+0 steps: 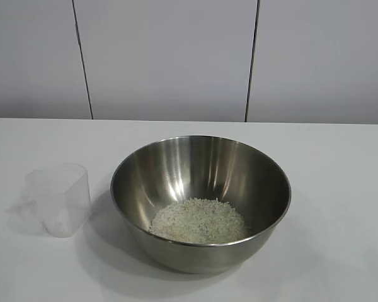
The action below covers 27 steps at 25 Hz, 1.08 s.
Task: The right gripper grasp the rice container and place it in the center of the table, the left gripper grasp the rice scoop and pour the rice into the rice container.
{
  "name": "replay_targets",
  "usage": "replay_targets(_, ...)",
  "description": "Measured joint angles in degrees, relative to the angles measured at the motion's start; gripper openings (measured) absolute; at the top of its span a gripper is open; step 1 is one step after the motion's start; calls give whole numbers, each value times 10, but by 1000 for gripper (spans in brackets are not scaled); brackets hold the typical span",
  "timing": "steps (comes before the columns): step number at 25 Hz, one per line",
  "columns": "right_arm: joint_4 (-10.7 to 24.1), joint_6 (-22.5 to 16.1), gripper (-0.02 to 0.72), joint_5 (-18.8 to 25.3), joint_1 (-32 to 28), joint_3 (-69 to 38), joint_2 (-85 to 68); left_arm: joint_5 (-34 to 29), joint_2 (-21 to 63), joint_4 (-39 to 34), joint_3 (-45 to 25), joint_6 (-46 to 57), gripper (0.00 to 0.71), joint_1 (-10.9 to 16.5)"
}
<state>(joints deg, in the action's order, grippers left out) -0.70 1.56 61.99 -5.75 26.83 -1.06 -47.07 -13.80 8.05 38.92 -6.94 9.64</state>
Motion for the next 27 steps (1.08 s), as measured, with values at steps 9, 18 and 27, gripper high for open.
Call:
replay_targets(9, 0, 0, 621, 0, 0, 0, 0, -142, 143, -25, -54, 50, 612, -6)
replay_targets(18, 0, 0, 621, 0, 0, 0, 0, -172, 147, -27, -109, 54, 612, -6)
replay_targets(27, 0, 0, 621, -1, 0, 0, 0, -172, 147, -28, -110, 54, 609, -20)
